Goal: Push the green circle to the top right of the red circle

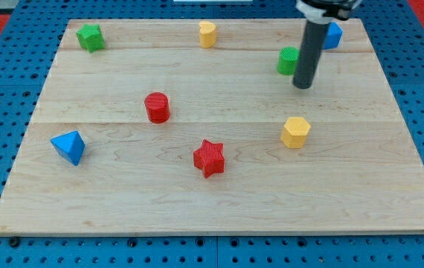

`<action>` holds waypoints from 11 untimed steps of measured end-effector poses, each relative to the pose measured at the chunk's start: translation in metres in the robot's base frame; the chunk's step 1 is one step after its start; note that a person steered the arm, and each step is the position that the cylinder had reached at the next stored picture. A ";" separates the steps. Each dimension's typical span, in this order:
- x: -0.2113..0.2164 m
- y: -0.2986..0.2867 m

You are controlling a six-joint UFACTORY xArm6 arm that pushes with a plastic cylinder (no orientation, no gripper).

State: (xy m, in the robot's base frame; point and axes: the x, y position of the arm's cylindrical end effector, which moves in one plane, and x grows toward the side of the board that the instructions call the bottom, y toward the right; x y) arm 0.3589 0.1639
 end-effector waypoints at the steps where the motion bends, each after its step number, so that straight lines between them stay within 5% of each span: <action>1: -0.006 0.025; 3: -0.050 0.025; 5: -0.050 0.009; 11: -0.036 -0.212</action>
